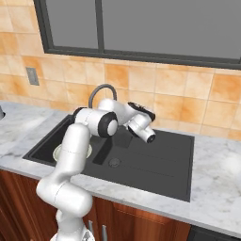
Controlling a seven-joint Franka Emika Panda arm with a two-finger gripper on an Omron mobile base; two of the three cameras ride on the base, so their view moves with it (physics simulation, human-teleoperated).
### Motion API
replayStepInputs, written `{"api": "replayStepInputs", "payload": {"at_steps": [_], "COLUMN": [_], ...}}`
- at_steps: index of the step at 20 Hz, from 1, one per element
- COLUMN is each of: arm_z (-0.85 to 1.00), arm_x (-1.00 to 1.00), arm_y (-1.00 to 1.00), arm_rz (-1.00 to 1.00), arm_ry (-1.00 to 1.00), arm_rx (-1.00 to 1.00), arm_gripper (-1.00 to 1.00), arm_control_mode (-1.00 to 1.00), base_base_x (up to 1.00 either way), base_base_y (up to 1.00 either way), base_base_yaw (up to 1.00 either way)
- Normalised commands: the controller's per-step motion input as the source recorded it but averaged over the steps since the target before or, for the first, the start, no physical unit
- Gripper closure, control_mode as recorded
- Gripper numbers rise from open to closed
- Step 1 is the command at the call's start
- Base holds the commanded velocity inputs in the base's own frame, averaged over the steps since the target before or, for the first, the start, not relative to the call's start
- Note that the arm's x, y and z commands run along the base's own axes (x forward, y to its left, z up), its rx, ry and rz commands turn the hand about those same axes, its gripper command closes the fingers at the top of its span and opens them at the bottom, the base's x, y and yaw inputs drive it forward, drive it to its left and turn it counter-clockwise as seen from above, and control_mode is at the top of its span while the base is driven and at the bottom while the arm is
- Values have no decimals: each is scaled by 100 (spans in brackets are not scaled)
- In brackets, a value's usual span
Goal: Pick the peach from the cabinet and place it in the bowl. Then pick the bowl and place it in the sink. Then turn on the sink facuet.
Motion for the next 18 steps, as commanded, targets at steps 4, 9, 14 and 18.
{"api": "replayStepInputs", "payload": {"at_steps": [4, 9, 14, 18], "arm_z": [-8, -17, -27, -22], "arm_x": [0, 0, 0, 0], "arm_y": [-96, -92, -87, -72], "arm_rz": [-6, -3, -1, -1], "arm_ry": [7, 2, 0, 0], "arm_rx": [14, 10, 5, 3], "arm_gripper": [100, 100, 100, 100], "arm_control_mode": [-100, -100, -100, -100], "base_base_x": [0, 0, 0, 0], "base_base_y": [0, 0, 0, 0], "base_base_yaw": [0, 0, 0, 0]}}
